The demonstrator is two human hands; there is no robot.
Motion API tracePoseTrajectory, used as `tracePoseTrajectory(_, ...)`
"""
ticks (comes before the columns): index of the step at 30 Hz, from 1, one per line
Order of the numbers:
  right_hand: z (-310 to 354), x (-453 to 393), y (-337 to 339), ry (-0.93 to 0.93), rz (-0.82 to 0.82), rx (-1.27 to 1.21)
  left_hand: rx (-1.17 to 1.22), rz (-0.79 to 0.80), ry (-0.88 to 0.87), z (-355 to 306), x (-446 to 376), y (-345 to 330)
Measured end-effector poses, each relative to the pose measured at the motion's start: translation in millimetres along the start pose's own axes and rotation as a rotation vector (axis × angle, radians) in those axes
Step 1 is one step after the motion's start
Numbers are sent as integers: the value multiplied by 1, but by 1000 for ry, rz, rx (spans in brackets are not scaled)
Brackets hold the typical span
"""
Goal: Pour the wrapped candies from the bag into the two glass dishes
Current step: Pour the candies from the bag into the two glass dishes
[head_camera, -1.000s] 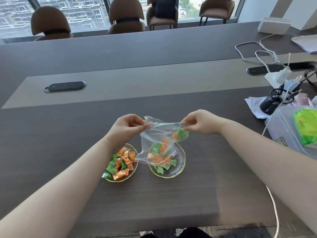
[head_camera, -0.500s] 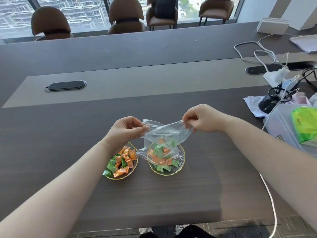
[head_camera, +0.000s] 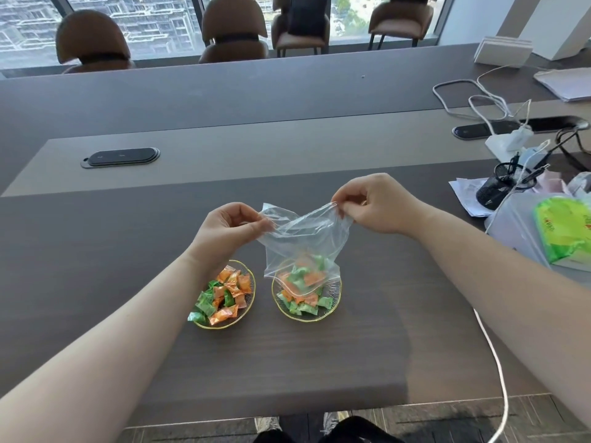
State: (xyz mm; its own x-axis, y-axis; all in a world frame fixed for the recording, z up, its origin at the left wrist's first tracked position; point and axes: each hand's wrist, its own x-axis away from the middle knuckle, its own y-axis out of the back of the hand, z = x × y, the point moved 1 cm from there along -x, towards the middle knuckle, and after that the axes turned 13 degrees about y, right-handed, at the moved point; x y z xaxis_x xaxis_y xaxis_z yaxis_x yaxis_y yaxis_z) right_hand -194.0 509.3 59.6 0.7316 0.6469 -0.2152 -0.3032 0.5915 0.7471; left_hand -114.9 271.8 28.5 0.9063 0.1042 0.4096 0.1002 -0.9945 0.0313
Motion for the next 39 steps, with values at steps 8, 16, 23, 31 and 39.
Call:
tracePoseTrajectory(8, 7, -1, 1, 0, 10, -13, 40, 53, -8, -2, 6, 1)
tracePoseTrajectory(16, 13, -4, 3, 18, -43, -69, 106, 73, -51, -8, 7, 8)
tracePoseTrajectory(23, 29, -24, -7, 76, -84, -178, 204, -30, -115, -25, 9, 32)
tracePoseTrajectory(31, 57, -74, -55, 109, 14, -353, 219, -234, -121, -22, 23, 101)
tracePoseTrajectory(39, 94, -144, -144, 29, 177, -458, 151, -665, -28, 5, 20, 204)
